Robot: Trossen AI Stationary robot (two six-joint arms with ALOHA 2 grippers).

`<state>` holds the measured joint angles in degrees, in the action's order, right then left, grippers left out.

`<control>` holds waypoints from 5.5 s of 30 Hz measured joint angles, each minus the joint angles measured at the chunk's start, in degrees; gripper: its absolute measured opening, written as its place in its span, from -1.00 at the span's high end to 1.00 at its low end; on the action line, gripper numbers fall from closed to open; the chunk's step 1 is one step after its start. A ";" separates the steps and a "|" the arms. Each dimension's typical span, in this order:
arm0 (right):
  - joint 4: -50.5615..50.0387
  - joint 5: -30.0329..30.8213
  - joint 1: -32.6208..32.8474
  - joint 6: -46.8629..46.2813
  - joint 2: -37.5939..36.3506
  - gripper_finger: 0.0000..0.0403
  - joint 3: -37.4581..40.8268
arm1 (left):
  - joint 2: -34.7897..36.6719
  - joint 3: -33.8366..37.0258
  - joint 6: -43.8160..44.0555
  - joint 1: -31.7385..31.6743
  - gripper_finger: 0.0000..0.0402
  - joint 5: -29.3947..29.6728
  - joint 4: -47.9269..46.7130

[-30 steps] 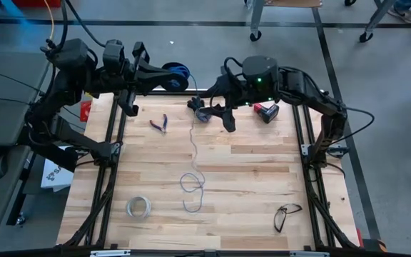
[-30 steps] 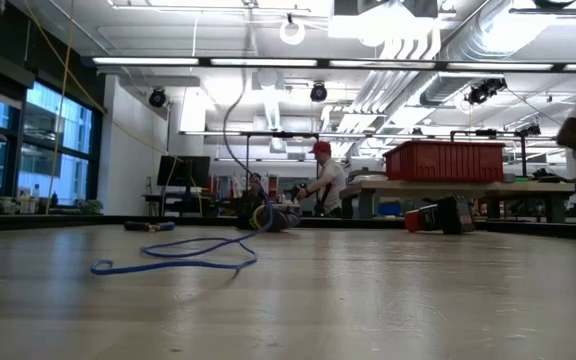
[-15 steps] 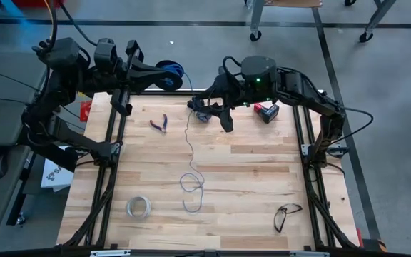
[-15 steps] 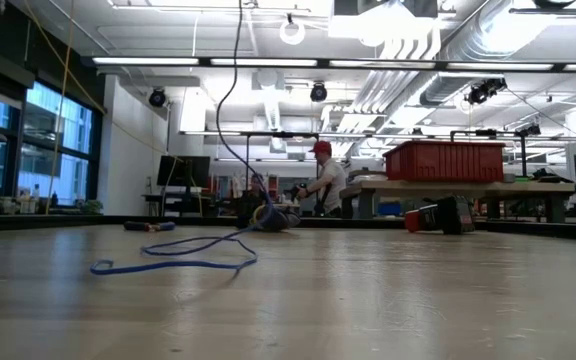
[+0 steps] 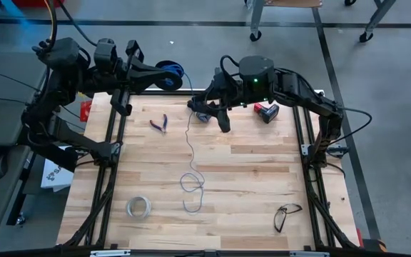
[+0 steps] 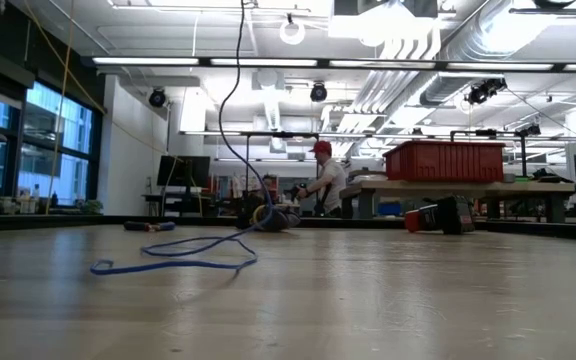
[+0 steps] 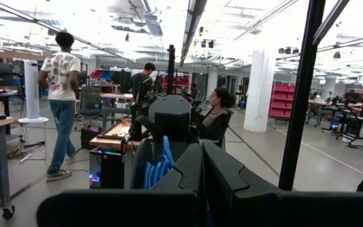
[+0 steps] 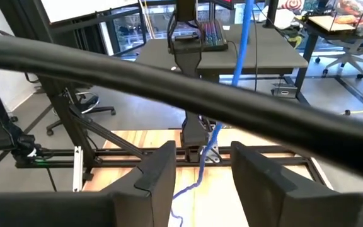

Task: Coil cords
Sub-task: Coil the blue wire onto the black spool

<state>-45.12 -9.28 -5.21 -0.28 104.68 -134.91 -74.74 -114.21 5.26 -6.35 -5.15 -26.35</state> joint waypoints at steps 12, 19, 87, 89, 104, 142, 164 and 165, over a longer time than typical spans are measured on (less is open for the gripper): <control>0.12 -0.42 0.80 1.77 -0.02 0.93 0.00 | -0.11 0.00 1.23 0.04 1.00 1.09 0.09; 11.42 0.00 5.69 6.28 2.63 0.99 -0.02 | -3.08 0.04 12.32 0.02 1.00 0.31 5.16; 26.57 -11.80 -2.29 23.97 4.39 1.00 0.11 | 0.32 -0.04 28.75 8.49 1.00 2.53 -23.38; 25.34 -11.38 -2.66 23.22 3.85 1.00 0.11 | 0.35 -0.04 23.57 7.68 1.00 4.18 -23.58; 18.65 -3.21 -2.73 21.29 0.68 1.00 -0.09 | 0.92 0.07 -8.25 6.71 1.00 17.83 -23.86; 10.79 -2.33 -4.35 0.17 1.81 -0.05 -0.02 | 1.81 -0.57 -7.28 4.07 1.00 16.20 3.93; 7.99 -2.11 -4.85 2.12 2.25 -0.05 -0.02 | -1.05 -0.52 -0.61 3.61 1.00 10.67 8.19; 8.00 -1.95 -4.92 2.79 2.25 -0.05 -0.02 | -0.99 -0.52 -0.02 3.61 1.00 10.66 8.17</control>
<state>-37.12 -11.23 -10.13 2.51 106.94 -134.93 -75.73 -114.74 5.24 -2.74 5.51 -18.17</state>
